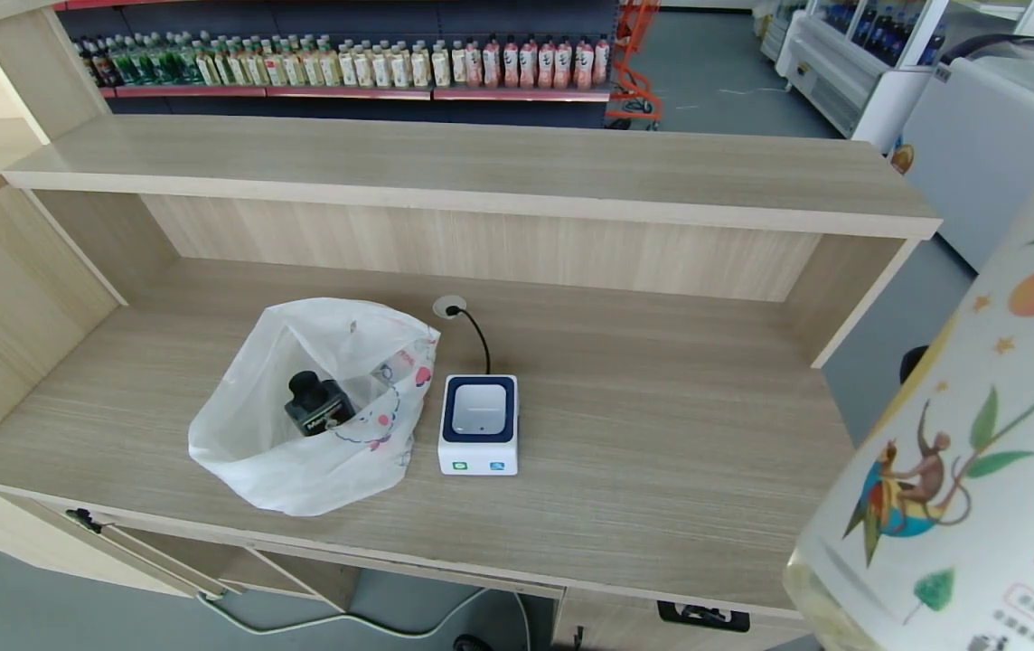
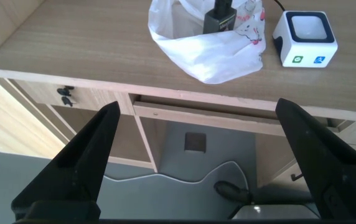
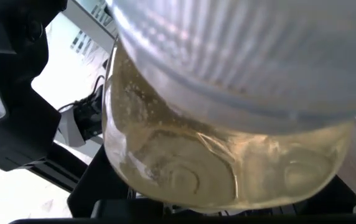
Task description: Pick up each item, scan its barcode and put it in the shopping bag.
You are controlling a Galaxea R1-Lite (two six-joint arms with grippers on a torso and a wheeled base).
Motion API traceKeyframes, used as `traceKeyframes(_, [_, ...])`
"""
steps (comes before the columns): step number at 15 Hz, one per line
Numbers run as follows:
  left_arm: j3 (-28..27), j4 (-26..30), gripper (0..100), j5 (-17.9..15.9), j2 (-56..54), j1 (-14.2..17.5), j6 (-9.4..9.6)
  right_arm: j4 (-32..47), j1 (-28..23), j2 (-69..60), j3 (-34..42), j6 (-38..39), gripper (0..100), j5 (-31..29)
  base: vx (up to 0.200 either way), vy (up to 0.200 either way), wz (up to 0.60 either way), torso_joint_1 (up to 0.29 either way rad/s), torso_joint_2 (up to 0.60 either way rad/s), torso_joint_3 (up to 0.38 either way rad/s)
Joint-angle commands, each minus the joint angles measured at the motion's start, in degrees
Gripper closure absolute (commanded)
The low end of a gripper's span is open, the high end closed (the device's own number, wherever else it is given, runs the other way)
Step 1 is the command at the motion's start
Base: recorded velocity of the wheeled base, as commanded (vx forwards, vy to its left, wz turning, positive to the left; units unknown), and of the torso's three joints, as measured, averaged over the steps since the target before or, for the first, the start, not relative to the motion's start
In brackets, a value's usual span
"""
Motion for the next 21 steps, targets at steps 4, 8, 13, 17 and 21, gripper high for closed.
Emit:
traceKeyframes(4, [0.0,0.0,0,0.0,-0.02,0.0,-0.01,0.16,-0.34,-1.19,0.36,-0.01,100,-0.04,0.0,0.0,0.0,0.0,0.0,0.0])
traceKeyframes(8, [0.0,0.0,0,0.0,-0.02,0.0,-0.01,-0.02,-2.97,0.83,2.73,-6.25,100,-7.43,0.0,0.0,0.0,0.0,0.0,0.0])
traceKeyframes(13, [0.0,0.0,0,0.0,-0.02,0.0,-0.01,-15.31,-19.5,9.54,14.51,-36.31,100,-27.2,0.0,0.0,0.0,0.0,0.0,0.0])
traceKeyframes(17, [0.0,0.0,0,0.0,-0.02,0.0,-0.01,-27.79,-21.34,13.93,16.97,-46.51,100,-38.36,0.0,0.0,0.0,0.0,0.0,0.0])
traceKeyframes(21, [0.0,0.0,0,0.0,-0.02,0.0,-0.01,-31.74,-21.08,14.9,18.2,-51.52,100,-38.19,0.0,0.0,0.0,0.0,0.0,0.0])
